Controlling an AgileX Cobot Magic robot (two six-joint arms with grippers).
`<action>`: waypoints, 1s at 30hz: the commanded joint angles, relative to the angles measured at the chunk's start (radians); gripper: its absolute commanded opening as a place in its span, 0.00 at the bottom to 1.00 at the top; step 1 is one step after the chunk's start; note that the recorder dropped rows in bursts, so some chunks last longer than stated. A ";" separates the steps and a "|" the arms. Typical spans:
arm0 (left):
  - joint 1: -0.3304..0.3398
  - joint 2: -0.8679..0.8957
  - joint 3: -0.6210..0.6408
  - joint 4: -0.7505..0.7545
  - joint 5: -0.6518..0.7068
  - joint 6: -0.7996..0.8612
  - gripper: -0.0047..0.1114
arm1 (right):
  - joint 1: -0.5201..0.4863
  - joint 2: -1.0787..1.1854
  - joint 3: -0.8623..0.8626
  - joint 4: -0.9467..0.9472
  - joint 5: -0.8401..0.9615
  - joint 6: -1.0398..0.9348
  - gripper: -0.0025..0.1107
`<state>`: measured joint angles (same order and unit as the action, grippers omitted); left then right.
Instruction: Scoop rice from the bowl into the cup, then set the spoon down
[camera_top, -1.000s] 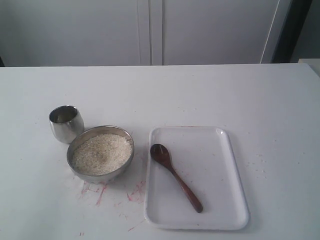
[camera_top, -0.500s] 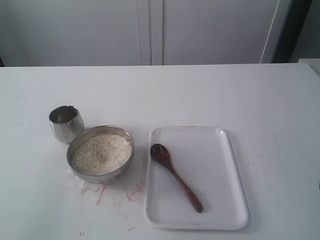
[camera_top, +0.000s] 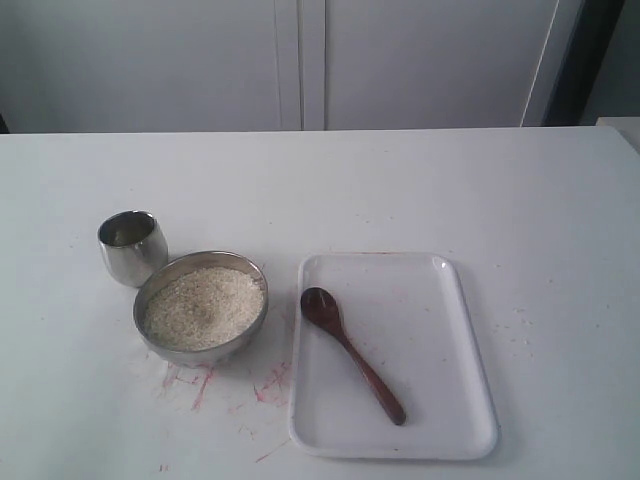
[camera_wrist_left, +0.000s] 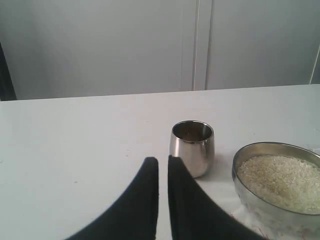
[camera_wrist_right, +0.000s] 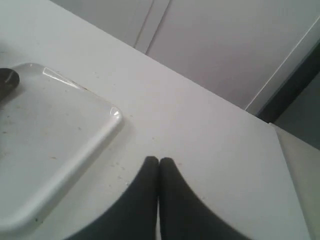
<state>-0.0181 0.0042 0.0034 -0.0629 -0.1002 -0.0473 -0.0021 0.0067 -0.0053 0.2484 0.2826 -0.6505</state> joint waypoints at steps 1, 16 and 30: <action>-0.005 -0.004 -0.003 -0.004 -0.005 -0.002 0.16 | -0.008 -0.007 0.005 -0.007 -0.004 0.001 0.02; -0.005 -0.004 -0.003 -0.004 -0.005 -0.002 0.16 | -0.008 -0.007 0.005 0.005 -0.097 0.101 0.02; -0.005 -0.004 -0.003 -0.004 -0.005 -0.002 0.16 | -0.008 -0.007 0.005 -0.400 -0.023 0.651 0.02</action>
<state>-0.0181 0.0042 0.0034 -0.0629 -0.1002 -0.0473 -0.0021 0.0067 -0.0053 -0.1136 0.2421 -0.0347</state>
